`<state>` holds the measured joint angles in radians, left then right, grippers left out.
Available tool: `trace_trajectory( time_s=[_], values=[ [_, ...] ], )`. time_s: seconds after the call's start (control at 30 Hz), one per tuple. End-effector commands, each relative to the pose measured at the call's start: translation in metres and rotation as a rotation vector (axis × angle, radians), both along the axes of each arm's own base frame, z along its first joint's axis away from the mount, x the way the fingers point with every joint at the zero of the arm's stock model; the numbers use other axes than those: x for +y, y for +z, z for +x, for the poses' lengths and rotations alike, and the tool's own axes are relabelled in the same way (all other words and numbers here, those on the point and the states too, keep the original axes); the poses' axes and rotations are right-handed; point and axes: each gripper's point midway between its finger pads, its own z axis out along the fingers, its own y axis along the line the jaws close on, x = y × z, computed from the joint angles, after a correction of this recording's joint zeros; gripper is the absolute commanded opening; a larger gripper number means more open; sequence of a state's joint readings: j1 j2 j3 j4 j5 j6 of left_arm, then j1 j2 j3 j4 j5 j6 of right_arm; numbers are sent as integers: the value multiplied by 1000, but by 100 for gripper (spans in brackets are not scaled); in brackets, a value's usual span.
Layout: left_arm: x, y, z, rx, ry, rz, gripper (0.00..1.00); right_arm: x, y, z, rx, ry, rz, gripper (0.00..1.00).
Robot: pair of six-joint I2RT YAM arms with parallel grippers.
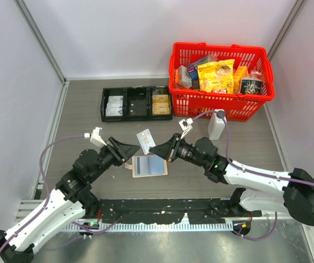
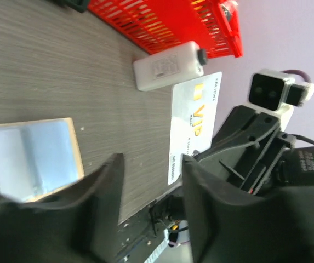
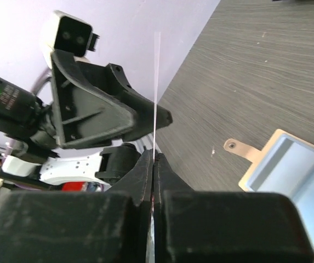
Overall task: Take the credit cards out of the card holder
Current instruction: Place the credit card in the storage box.
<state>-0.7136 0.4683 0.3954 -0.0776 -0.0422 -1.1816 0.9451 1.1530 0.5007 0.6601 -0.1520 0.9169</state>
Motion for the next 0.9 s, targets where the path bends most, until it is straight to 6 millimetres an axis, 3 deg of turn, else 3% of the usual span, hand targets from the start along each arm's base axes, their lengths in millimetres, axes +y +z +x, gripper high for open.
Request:
trace_trajectory(
  time_s=[0.0,0.1,0.13,0.27,0.43,0.47,0.63,0.87],
  values=[
    [26,-15,-8,-6,-3,313,57,-14,12,6,-106,-48,-116,1],
    [30,-10,-13,-54,-67,439,69,-22,13,1,-140,-27,-183,1],
    [29,-3,-15,-74,-95,470,70,-25,4,-3,-149,-1,-238,1],
    [20,-2,-23,-110,-258,601,72,-32,-2,-16,-183,76,-336,1],
    [6,14,-31,-220,-404,634,75,-39,9,-32,-246,149,-346,1],
    [3,18,-32,-248,-427,632,76,-41,3,-36,-244,168,-370,1],
    [-18,29,-41,-347,-585,610,75,-43,16,-53,-317,255,-345,1],
    [-44,32,-49,-382,-723,523,63,-40,22,-61,-343,306,-310,1]
  ],
)
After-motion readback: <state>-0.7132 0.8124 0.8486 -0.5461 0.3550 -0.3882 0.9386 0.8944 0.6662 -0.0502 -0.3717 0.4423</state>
